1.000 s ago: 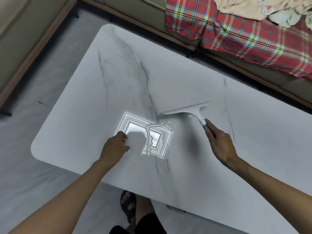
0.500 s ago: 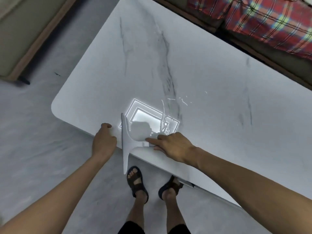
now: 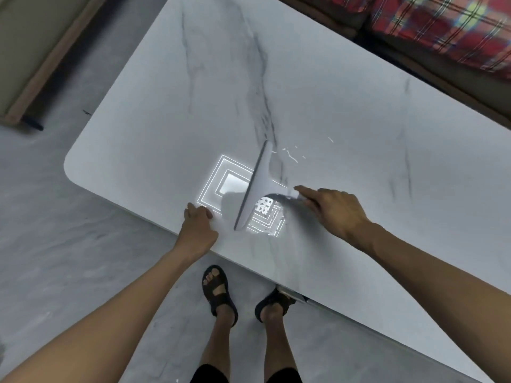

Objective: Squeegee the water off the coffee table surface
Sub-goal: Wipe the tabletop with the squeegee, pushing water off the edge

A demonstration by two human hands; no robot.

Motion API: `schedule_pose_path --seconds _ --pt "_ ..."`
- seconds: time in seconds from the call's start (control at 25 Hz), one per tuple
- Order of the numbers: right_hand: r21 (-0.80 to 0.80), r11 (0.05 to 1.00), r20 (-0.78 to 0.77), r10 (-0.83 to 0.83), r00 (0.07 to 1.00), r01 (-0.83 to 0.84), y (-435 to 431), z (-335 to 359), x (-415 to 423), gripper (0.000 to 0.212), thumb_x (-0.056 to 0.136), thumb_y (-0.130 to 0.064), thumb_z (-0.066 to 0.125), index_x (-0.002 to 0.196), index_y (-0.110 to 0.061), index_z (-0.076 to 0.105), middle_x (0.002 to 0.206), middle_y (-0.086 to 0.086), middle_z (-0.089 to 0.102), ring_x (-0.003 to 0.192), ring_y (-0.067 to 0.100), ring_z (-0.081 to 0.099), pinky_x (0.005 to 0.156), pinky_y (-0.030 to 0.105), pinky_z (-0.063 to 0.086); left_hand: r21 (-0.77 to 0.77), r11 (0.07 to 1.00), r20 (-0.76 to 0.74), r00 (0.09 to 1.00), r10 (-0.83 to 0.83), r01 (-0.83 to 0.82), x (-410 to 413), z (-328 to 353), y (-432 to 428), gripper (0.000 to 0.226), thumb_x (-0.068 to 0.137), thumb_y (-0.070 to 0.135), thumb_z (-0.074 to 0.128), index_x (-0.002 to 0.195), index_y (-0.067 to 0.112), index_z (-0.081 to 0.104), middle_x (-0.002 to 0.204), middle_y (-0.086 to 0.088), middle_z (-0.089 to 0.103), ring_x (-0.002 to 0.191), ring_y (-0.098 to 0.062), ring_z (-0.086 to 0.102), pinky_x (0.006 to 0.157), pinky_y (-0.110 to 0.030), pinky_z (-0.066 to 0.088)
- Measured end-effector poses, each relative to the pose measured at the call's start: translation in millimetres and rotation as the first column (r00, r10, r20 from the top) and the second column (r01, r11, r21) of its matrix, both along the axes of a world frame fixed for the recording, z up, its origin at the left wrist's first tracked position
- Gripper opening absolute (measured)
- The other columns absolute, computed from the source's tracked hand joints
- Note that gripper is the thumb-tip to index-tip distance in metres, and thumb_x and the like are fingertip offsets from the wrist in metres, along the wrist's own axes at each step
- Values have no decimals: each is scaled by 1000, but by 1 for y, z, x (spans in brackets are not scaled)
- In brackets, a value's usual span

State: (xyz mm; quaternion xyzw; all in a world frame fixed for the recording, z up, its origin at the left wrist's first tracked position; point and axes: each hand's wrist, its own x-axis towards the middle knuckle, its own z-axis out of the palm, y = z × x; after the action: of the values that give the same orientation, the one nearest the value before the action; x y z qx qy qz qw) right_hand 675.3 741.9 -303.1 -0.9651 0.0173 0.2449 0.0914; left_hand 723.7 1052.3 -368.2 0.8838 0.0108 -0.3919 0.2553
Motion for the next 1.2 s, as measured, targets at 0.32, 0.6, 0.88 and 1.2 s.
schedule_pose_path --seconds 0.32,0.6,0.88,1.2 --pt "-132 951 -42 -287 957 279 -104 39 -111 46 97 -59 13 134 -53 39 93 -8 69 85 27 63 66 35 45 169 976 -140 983 -117 140 -10 1 -25 41 76 -2 42 117 8 42 156 -29 -1 147 -41 2 108 -45 32" --pt "67 990 14 -125 992 124 -39 47 -98 50 95 -60 11 138 -52 35 93 -9 65 86 26 66 64 35 45 103 990 80 993 92 -100 -14 24 -28 27 80 2 40 104 12 48 99 -7 55 87 -26 53 70 -34 40" --pt "211 944 -1 258 966 -252 93 -13 -62 39 102 -37 37 142 -39 39 96 6 62 77 33 62 57 33 39 141 988 133 990 47 -66 -19 34 5 12 86 6 42 94 14 45 88 -3 54 71 -19 51 54 -28 33" --pt "25 999 -25 40 999 -40 -49 11 -148 40 101 -44 31 140 -49 36 83 -1 62 74 29 65 56 33 41 139 942 25 950 -312 305 -50 26 -32 26 80 -5 41 104 4 47 121 -18 39 86 -28 49 68 -32 39"
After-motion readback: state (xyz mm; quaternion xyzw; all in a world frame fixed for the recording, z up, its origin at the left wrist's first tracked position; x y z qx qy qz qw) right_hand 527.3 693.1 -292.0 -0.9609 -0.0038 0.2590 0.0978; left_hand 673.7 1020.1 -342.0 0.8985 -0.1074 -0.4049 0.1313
